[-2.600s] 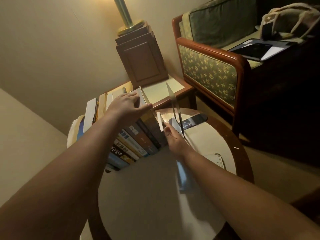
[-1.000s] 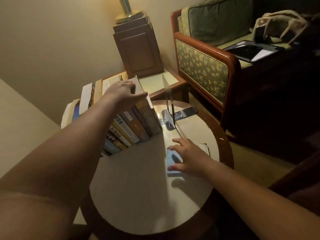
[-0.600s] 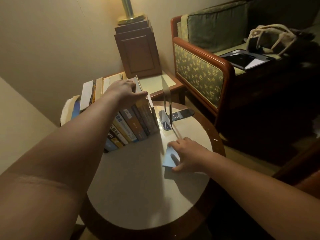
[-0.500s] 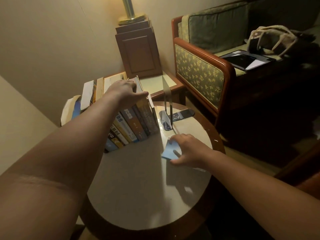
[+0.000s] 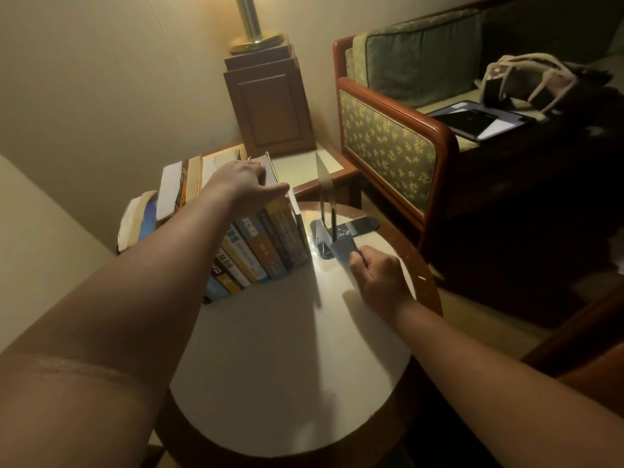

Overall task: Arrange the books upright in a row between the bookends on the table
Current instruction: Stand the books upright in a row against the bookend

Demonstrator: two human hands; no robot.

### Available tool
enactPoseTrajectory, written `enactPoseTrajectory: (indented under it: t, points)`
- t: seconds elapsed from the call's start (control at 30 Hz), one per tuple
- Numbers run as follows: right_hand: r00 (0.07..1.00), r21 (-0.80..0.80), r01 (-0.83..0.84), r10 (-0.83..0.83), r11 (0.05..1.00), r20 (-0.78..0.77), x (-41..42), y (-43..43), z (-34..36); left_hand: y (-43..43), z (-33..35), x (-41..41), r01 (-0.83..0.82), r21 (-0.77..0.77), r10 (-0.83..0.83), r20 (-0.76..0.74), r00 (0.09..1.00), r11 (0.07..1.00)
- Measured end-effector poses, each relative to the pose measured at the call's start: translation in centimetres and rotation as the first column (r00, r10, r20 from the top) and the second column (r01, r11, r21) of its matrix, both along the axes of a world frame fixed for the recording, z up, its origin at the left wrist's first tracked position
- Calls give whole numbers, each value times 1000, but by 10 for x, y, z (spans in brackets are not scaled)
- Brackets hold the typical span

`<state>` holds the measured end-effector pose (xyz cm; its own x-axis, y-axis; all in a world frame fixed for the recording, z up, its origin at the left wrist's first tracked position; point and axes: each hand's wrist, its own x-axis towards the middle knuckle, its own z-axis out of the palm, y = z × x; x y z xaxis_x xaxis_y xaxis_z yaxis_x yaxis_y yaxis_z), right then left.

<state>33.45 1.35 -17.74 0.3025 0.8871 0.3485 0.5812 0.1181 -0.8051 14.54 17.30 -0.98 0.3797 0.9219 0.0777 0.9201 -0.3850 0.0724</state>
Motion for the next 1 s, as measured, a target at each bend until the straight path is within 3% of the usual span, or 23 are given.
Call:
enactPoseTrajectory:
  t: [0.1, 0.37, 0.6, 0.8, 1.0]
  points:
    - [999, 116, 49, -49, 992, -2, -5, 6, 7, -1, 1, 1, 2, -2, -2, -16, 1000, 1000]
    - [988, 141, 103, -85, 985, -129, -32, 6, 2, -3, 4, 2, -4, -2, 4, -24, 1000, 1000]
    - [998, 114, -63, 61, 992, 20, -30, -7, -4, -4, 3, 2, -5, -4, 5, -19, 1000, 1000]
    - [980, 316, 166, -193, 934, 57, -37, 16, 16, 0, 2, 0, 7, -5, -7, -31, 1000, 1000]
    - [987, 362, 98, -136, 927, 82, -53, 48, 10, 3, -1, -1, 20, -6, -21, -28, 999, 1000]
